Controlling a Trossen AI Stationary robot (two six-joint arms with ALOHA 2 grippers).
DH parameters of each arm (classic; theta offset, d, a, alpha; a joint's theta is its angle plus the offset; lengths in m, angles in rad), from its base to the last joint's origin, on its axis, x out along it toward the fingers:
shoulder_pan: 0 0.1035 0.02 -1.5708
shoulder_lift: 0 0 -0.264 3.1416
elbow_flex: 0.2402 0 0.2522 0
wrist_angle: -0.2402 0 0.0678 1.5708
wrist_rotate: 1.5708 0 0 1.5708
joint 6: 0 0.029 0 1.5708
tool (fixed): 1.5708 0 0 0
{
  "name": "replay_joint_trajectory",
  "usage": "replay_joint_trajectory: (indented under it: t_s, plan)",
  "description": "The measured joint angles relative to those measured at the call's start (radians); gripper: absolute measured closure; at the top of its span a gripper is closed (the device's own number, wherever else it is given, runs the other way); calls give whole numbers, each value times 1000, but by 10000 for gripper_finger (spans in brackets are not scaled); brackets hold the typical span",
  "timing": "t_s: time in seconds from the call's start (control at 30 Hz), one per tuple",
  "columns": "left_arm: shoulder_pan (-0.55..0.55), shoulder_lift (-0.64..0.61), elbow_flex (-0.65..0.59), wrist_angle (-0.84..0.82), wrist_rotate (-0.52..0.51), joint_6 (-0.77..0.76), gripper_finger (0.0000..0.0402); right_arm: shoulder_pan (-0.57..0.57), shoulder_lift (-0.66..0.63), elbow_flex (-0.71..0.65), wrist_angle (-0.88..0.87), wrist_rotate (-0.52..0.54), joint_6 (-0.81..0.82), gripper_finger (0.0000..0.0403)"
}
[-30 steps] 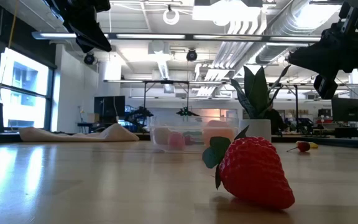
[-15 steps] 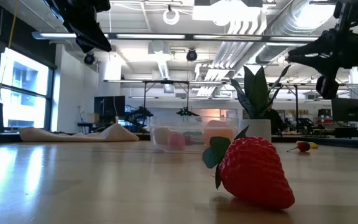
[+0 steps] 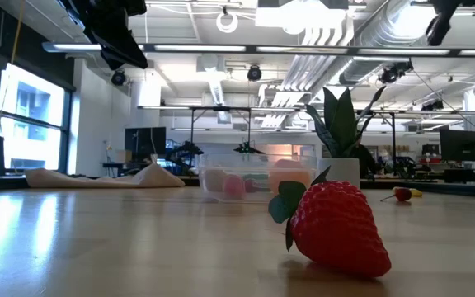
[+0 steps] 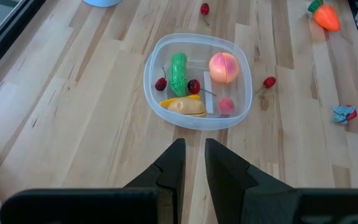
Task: Pick and placing Produce into tupperware
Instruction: Put the corn into the transparent bin
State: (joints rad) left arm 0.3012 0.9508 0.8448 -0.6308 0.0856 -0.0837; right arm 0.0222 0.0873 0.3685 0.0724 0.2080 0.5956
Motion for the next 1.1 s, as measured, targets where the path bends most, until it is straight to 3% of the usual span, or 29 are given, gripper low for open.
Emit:
replay_joint_trajectory:
  t_s: [0.1, 0.23, 0.33, 0.47, 0.67, 1.1]
  plan:
    - [0, 0, 0, 0, 0, 0, 350, -5, 73, 209, -376, 107, 1, 347]
    - [0, 0, 0, 0, 0, 0, 350, -5, 225, 466, -877, 242, 136, 331]
    - [0, 0, 0, 0, 0, 0, 350, -5, 360, 605, -1177, 270, 273, 325]
    - [0, 0, 0, 0, 0, 0, 350, -5, 536, 747, -1424, 242, 392, 319]
    - [0, 0, 0, 0, 0, 0, 350, -57, 764, 956, -1646, 164, 447, 306]
    - [0, 0, 0, 0, 0, 0, 350, -500, 1070, 1363, -1641, 40, 39, 294]
